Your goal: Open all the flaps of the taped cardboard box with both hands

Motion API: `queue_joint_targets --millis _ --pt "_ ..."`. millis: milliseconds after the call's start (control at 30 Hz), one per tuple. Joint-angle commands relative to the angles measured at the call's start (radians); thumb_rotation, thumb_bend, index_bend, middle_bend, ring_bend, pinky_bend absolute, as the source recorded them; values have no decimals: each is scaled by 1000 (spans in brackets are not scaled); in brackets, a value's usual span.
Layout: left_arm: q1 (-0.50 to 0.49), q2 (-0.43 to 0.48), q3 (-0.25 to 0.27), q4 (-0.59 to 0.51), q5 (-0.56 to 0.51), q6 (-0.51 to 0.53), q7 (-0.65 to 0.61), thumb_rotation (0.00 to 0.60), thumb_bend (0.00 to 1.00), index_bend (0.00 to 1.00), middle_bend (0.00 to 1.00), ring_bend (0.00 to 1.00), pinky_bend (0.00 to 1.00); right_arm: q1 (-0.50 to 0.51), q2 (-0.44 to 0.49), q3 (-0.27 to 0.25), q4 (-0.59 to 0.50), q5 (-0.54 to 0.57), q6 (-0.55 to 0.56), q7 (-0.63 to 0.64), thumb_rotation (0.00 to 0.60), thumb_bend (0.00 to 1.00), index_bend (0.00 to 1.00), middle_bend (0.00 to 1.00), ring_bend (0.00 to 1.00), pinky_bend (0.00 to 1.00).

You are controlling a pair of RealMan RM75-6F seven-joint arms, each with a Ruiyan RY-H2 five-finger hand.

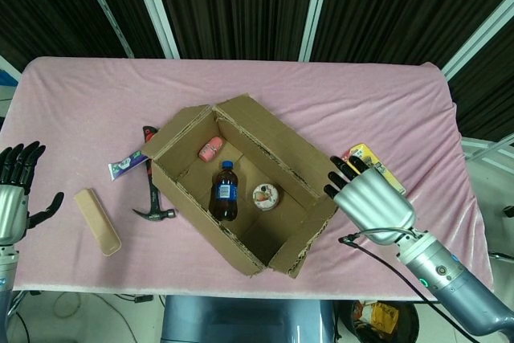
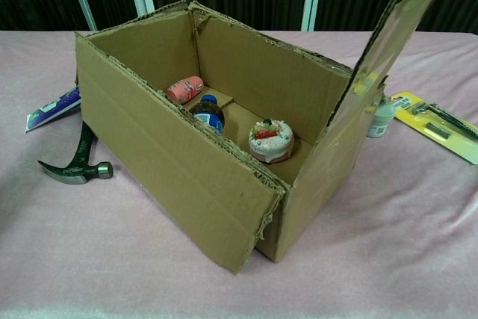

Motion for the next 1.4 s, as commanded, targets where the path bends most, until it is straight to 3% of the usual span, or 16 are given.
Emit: queue_joint_targets --millis 33,200,333,767,1400 --pt "0 0 1 0 1 -1 0 600 262 74 66 15 53 -30 14 -1 -8 -41 13 15 600 444 451 357 166 273" --pt "0 -2 1 3 5 3 5 600 262 74 66 15 53 -64 27 5 -3 -82 30 40 600 256 414 345 166 273" --pt "0 -3 0 7 9 8 7 600 262 74 66 15 53 -92 34 4 16 -111 34 63 600 173 385 334 166 261" --pt "-2 -8 7 18 29 17 31 600 262 74 66 15 53 -236 12 -48 118 -254 127 181 600 165 370 334 166 260" --pt "8 25 38 -9 64 19 76 600 240 67 55 15 42 -427 -271 -99 429 -191 284 184 600 168 218 217 107 248"
